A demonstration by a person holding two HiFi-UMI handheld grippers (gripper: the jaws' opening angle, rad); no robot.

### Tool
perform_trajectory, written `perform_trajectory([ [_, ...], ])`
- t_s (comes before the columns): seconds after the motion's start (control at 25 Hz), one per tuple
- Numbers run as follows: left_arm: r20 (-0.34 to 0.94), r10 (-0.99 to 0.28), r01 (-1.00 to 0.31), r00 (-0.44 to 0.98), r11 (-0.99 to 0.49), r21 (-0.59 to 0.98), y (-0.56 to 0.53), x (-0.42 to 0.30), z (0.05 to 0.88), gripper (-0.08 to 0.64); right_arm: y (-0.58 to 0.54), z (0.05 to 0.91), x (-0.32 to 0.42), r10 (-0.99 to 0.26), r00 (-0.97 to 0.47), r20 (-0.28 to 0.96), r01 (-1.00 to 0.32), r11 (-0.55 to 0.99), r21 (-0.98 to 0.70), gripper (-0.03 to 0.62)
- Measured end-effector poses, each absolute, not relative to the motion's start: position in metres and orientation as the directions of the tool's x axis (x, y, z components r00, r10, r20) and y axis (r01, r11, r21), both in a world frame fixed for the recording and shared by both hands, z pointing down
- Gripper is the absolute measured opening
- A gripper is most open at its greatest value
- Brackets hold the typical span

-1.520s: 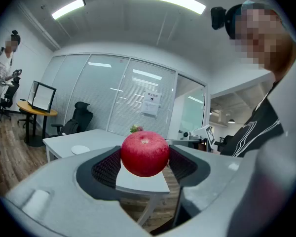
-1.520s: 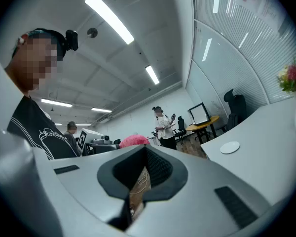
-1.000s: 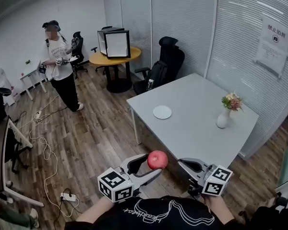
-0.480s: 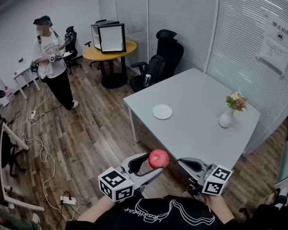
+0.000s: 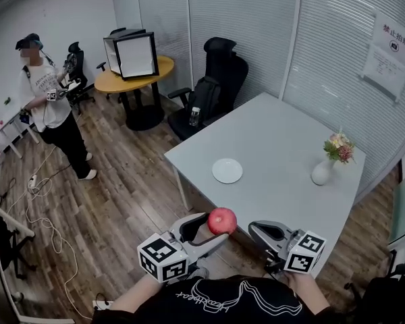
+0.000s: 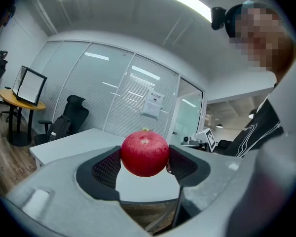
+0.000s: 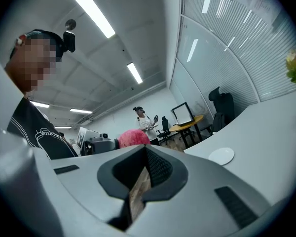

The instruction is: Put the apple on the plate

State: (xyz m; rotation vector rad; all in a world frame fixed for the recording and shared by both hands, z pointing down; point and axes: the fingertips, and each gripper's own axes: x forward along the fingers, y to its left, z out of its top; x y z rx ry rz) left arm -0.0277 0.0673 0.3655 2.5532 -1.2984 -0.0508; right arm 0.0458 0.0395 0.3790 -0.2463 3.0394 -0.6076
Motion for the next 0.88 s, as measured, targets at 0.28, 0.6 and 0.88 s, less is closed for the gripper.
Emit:
perform_trajectory([
  [0.28, 0.094, -0.747, -0.740, 0.658, -0.619, 0.262, 0.013, -0.084, 0.366, 0.313, -0.008, 0.381, -0.010, -0.238, -0.971, 0.021, -0.227, 0.892, -0.392, 0.009],
  [0.6, 0.093, -0.709, -0.705, 0.700, -0.663, 0.252, -0.031, -0.136, 0.369, 0.313, -0.046, 0.384, -0.058, -0.308, -0.951, 0.035, -0.297, 0.872, -0.390, 0.009],
  [0.88, 0.096, -0.689, -0.685, 0.718, -0.677, 0.270, -0.052, -0.154, 0.381, 0.313, -0.058, 0.397, -0.073, -0.341, -0.938, 0.063, -0.336, 0.852, -0.402, 0.009],
])
